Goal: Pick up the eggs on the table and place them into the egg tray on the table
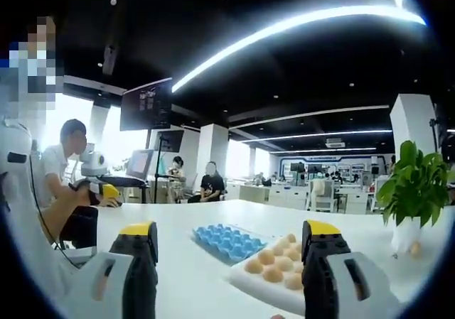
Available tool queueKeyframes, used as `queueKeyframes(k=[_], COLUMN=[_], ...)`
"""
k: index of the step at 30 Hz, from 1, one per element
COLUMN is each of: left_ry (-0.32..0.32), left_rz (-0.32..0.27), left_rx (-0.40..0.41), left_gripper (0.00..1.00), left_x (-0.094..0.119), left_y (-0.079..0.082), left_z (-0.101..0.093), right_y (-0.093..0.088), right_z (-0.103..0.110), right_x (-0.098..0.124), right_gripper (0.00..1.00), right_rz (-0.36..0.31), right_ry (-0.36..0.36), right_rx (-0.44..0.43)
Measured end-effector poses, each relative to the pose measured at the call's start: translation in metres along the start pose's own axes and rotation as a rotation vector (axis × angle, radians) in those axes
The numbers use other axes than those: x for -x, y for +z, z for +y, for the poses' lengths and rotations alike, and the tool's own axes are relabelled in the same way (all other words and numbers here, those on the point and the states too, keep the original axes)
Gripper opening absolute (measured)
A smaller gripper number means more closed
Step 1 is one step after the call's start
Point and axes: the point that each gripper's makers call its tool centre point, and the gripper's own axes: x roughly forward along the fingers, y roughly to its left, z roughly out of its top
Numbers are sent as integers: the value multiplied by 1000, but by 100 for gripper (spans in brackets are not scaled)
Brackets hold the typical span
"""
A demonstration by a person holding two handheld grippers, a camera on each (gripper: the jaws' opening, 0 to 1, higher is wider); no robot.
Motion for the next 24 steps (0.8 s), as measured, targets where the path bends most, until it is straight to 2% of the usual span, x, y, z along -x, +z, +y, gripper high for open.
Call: queueKeyframes(k=[24], left_ry=[7], left_rz=[-5], left_rx=[8], left_gripper=[94], left_x=[1], left_y=[-1], left_z=[3], right_y=[-3], right_z=[3], right_x=[-2], right_gripper=[87], right_rz=[14], right_ry=[7], right_rx=[7])
